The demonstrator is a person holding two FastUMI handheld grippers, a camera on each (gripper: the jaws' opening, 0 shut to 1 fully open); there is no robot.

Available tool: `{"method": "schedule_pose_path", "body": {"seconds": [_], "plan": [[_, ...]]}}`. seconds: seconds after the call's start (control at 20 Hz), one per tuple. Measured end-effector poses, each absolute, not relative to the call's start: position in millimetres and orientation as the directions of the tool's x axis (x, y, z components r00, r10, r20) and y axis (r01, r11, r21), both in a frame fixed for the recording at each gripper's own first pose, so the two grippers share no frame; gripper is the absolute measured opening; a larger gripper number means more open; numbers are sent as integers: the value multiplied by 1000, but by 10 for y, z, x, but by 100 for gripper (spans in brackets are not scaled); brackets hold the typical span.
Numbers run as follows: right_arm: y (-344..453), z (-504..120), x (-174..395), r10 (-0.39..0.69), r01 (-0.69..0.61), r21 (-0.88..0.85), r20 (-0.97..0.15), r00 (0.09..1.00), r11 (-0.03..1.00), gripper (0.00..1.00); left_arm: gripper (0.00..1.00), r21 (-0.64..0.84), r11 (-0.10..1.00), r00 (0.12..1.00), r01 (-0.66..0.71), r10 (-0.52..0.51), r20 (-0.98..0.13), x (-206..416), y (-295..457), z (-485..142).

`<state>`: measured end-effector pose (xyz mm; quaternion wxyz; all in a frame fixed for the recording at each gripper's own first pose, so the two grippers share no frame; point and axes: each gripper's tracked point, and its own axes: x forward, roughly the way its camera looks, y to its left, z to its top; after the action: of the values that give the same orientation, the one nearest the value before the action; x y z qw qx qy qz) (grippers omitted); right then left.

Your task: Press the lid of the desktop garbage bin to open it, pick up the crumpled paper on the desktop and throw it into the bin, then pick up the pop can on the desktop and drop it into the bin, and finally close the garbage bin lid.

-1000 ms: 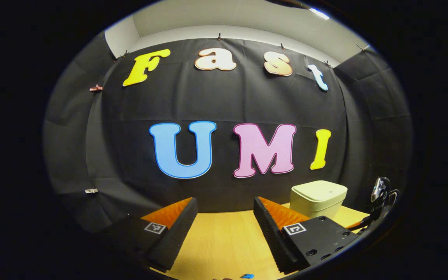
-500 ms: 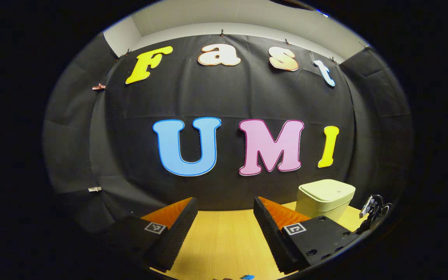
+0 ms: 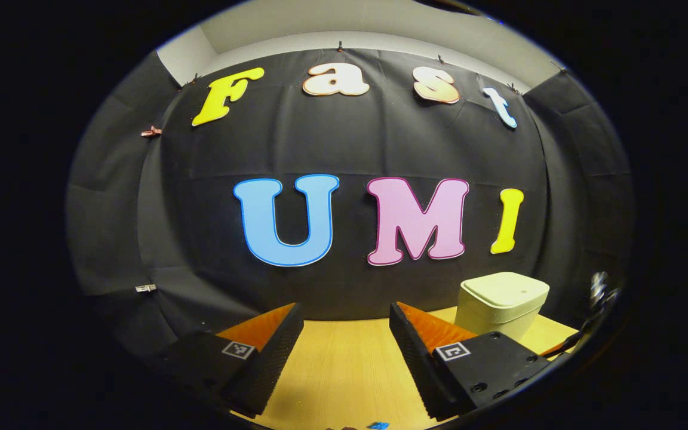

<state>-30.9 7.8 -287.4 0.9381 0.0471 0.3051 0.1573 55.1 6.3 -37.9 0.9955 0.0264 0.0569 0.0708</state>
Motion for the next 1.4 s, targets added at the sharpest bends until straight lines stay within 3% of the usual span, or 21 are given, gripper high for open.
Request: {"method": "schedule_pose_path", "body": {"seconds": [0.05, 0.25, 0.3, 0.55, 0.95, 1.25, 1.4], "plan": [[-8, -2584, -131, 304, -250, 175, -500, 811, 952, 95, 94, 56, 988, 983, -142, 148, -112, 555, 65, -402], [-273, -2068, 566, 244, -186, 174, -423, 873, 967, 19, 94, 46, 989, 983, -139, 143, -118, 621, 1, -454], [-368, -1977, 737, 220, -162, 174, -406, 887, 971, 7, 94, 49, 989, 983, -136, 141, -119, 646, -21, -462], [-692, -1772, 1273, 112, -41, 220, -319, 941, 975, 6, 94, 47, 991, 983, -128, 133, -124, 747, -117, -496], [-781, -2276, 1575, 103, -21, 189, -439, 892, 982, 6, 94, 42, 992, 982, -122, 127, -138, 864, -238, -565], [-789, -2244, 1585, 128, -32, 212, -456, 881, 977, 6, 94, 37, 992, 981, -120, 124, -148, 899, -288, -603], [-911, -1818, 1642, 85, -26, 183, -317, 945, 983, 6, 94, 45, 993, 983, -110, 116, -145, 888, -314, -581]]}}
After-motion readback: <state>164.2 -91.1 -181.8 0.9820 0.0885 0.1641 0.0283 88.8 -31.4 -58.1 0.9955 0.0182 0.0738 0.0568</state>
